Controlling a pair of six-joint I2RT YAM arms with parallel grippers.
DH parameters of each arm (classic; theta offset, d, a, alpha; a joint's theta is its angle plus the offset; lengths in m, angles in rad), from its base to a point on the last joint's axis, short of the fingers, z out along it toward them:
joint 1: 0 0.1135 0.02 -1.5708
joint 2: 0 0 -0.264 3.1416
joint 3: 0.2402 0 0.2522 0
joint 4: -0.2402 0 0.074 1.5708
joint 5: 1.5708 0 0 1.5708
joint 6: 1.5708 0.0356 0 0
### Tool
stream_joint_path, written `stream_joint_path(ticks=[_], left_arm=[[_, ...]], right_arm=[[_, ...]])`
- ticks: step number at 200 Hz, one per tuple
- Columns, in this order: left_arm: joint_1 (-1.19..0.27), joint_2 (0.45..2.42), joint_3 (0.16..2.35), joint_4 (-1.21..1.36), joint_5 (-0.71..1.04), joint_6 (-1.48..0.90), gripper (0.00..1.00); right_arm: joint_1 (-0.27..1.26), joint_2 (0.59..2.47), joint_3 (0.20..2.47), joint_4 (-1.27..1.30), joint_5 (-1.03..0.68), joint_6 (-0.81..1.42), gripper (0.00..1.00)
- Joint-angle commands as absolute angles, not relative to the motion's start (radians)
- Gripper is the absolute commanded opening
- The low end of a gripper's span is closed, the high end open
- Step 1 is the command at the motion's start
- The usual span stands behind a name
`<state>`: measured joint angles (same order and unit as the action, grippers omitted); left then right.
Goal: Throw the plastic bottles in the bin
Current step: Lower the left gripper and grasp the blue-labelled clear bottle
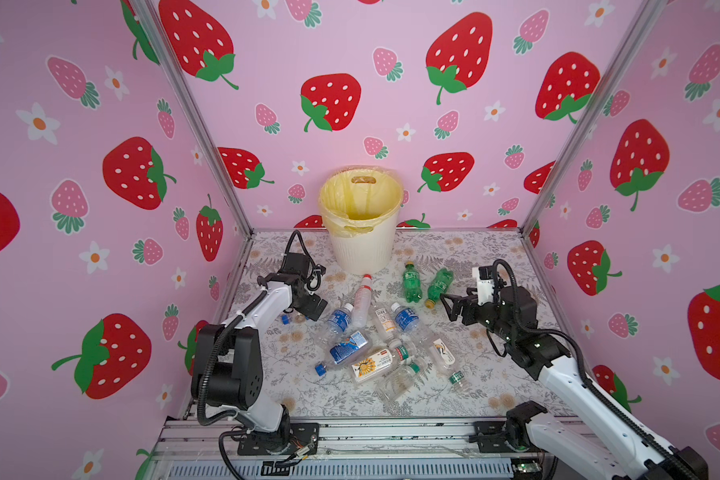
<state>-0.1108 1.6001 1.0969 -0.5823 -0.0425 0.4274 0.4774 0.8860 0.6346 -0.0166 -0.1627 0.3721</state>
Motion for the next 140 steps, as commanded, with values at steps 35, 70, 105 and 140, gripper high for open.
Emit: stream_joint_path(ticks=[35, 70, 105, 140], left_arm=[[-0.082, 1.625, 1.107, -0.588, -0.022, 0.446, 1.0], [-0.069, 1.643, 1.099, -0.573, -0.018, 0.433, 1.0], [-0.068, 1.687, 1.1, -0.568, -0.02, 0.419, 0.98], [-0.067, 1.718, 1.106, -0.561, -0.027, 0.406, 0.96]], right_arm=[[0.471, 0.9, 0.626, 0.004, -0.184, 0.37, 0.99], [0.47, 0.903, 0.631, 0.006, -0.192, 0.373, 0.99], [0.469, 0.904, 0.629, 0.011, -0.195, 0.377, 0.99], [0.468, 0.904, 0.628, 0.012, -0.197, 0.383, 0.99]])
